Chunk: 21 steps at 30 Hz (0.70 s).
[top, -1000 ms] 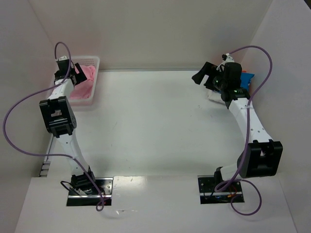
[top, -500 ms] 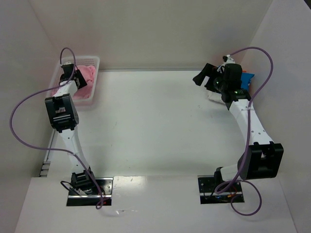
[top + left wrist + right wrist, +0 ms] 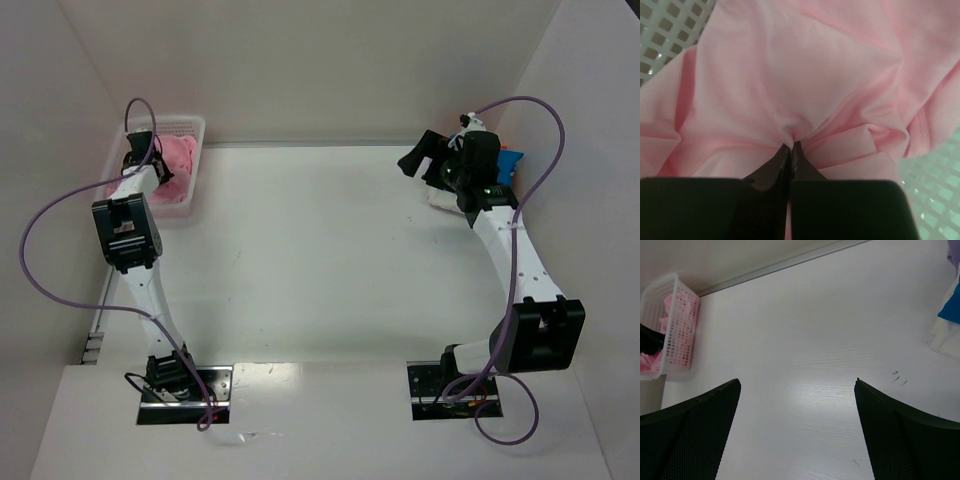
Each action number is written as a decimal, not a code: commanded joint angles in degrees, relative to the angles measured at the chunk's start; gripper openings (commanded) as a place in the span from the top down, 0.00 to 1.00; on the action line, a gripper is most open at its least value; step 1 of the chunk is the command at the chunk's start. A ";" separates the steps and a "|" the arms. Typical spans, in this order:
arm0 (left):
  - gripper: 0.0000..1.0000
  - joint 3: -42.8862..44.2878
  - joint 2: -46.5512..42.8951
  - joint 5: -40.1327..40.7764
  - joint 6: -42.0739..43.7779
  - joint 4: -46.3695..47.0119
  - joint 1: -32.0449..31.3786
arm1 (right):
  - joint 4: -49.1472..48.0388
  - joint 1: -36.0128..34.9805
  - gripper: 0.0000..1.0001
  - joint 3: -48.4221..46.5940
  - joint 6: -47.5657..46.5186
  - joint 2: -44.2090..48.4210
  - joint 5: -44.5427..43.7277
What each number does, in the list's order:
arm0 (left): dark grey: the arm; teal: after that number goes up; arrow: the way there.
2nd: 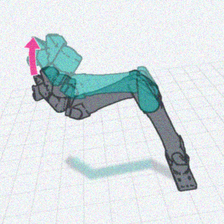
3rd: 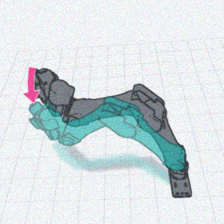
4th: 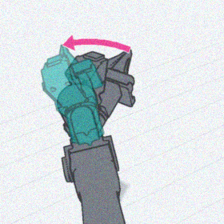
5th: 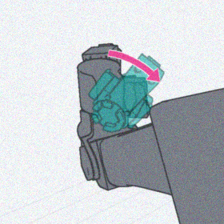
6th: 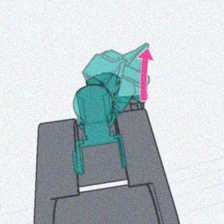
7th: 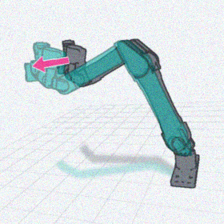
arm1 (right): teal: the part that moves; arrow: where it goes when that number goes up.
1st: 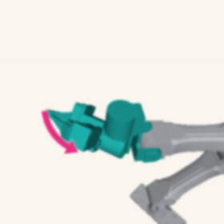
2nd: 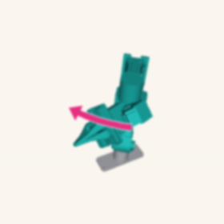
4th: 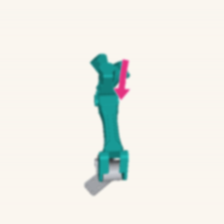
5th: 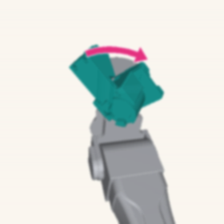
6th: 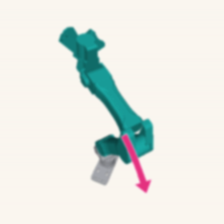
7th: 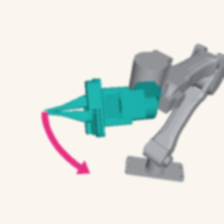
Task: Fold and stack the t-shirts
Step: Grab crumpled tshirt from bin with the left arm, then move the tshirt to the center of the board
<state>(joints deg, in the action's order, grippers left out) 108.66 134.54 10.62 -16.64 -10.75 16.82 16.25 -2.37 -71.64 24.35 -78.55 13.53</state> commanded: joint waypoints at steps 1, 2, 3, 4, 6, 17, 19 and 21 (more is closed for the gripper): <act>1.00 4.26 -10.25 -3.08 0.49 -0.48 -0.03 | 0.19 -0.44 0.00 -2.12 -1.06 3.95 -0.63; 1.00 5.68 -12.00 -5.07 0.73 -1.56 -0.03 | 0.45 -0.44 0.00 -2.36 -1.06 4.65 -0.35; 1.00 7.47 -13.95 -7.02 0.74 -2.51 -0.03 | 0.80 -0.44 0.00 -2.37 -1.06 5.32 -0.35; 1.00 8.54 -15.64 -8.31 0.74 -2.86 -0.03 | 0.80 -0.44 0.00 -2.37 -1.06 5.81 -0.22; 1.00 10.57 -19.94 -11.40 0.74 -5.01 -0.72 | 0.80 -0.44 0.00 -2.37 -1.06 7.31 0.79; 1.00 21.06 -37.83 -21.08 3.99 -21.26 -21.91 | 2.84 -0.44 0.00 0.71 -1.06 19.69 1.50; 1.00 21.59 -39.87 -21.08 3.99 -23.07 -28.01 | 3.16 -0.44 0.00 1.41 -1.06 22.22 1.50; 1.00 20.93 -41.24 -21.69 3.92 -23.69 -31.96 | 3.70 -0.44 0.00 2.14 -1.03 22.69 1.50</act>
<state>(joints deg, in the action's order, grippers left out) 129.40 95.02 -7.83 -13.54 -28.77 -9.72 18.79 -2.39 -71.12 24.34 -58.41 14.39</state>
